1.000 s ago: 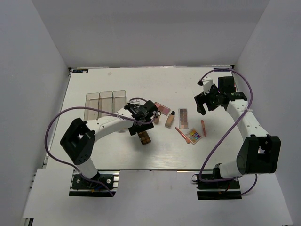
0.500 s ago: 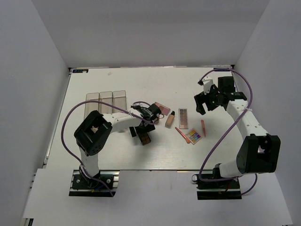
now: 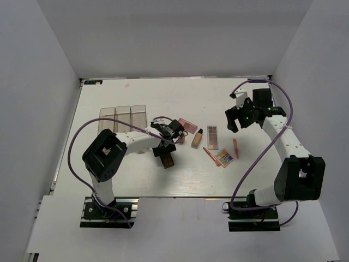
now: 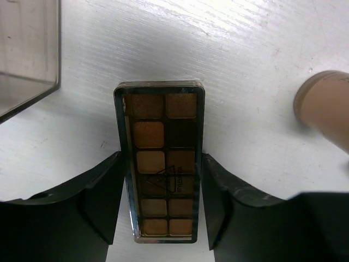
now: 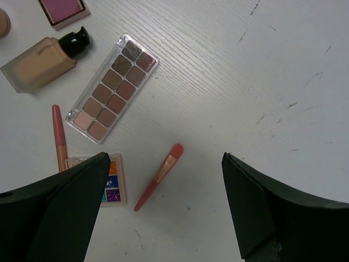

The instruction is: Organize the makeup

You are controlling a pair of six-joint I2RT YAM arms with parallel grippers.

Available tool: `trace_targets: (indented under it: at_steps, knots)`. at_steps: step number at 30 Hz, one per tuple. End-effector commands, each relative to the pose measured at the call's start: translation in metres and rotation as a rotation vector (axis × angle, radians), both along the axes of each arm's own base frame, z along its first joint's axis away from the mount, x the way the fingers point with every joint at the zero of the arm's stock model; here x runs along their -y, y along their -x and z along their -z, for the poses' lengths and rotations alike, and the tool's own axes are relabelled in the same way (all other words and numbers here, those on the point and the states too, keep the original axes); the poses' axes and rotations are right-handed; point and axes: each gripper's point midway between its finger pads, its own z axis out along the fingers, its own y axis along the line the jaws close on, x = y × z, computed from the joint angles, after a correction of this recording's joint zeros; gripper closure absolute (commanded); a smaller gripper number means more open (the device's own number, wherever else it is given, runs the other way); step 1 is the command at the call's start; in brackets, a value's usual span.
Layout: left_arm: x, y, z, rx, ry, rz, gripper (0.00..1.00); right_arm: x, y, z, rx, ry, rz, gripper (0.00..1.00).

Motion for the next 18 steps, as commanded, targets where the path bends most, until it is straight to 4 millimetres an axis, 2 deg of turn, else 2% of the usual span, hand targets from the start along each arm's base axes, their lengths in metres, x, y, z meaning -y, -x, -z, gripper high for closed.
trace_targets:
  at_steps: [1, 4, 5, 7, 8, 9, 11, 12, 14, 15, 16, 17, 18]
  knots:
    - [-0.005, 0.017, 0.018, -0.074, 0.01, 0.013, 0.48, 0.0, -0.006, -0.006, 0.041, -0.009, 0.014, 0.11]
    - [0.004, 0.009, -0.004, -0.024, 0.017, 0.069, 0.62, 0.0, -0.003, -0.005, 0.037, -0.016, 0.013, 0.11]
    - [0.011, 0.003, -0.015, -0.001, 0.038, 0.086, 0.65, 0.0, -0.003, -0.005, 0.037, -0.016, 0.012, 0.11]
    - [0.022, 0.004, -0.036, 0.025, 0.086, 0.157, 0.76, 0.0, -0.002, -0.005, 0.037, -0.017, 0.011, 0.11]
    - [0.023, 0.005, -0.043, 0.036, 0.099, 0.17, 0.78, 0.0, -0.002, -0.005, 0.04, -0.017, 0.012, 0.11]
    - [0.025, 0.004, -0.061, 0.077, 0.138, 0.185, 0.79, 0.0, -0.002, -0.006, 0.044, -0.018, 0.014, 0.11]
    - [0.021, 0.008, -0.076, 0.106, 0.156, 0.214, 0.82, -0.001, -0.002, -0.007, 0.046, -0.026, 0.014, 0.11]
    - [0.015, 0.005, -0.095, 0.146, 0.176, 0.219, 0.83, 0.0, -0.002, -0.006, 0.045, -0.027, 0.015, 0.11]
    - [0.003, 0.001, -0.115, 0.198, 0.167, 0.201, 0.84, -0.002, 0.0, -0.006, 0.044, -0.033, 0.009, 0.11]
    - [0.001, -0.001, -0.137, 0.244, 0.17, 0.223, 0.84, -0.002, -0.001, -0.005, 0.042, -0.035, 0.012, 0.11]
    - [-0.001, -0.003, -0.149, 0.274, 0.167, 0.231, 0.84, -0.003, -0.001, -0.005, 0.041, -0.037, 0.009, 0.11]
    - [-0.012, -0.008, -0.159, 0.301, 0.132, 0.214, 0.84, -0.004, -0.001, -0.005, 0.042, -0.039, 0.006, 0.11]
    - [-0.014, -0.013, -0.177, 0.342, 0.122, 0.222, 0.84, -0.005, -0.002, -0.005, 0.04, -0.041, 0.004, 0.11]
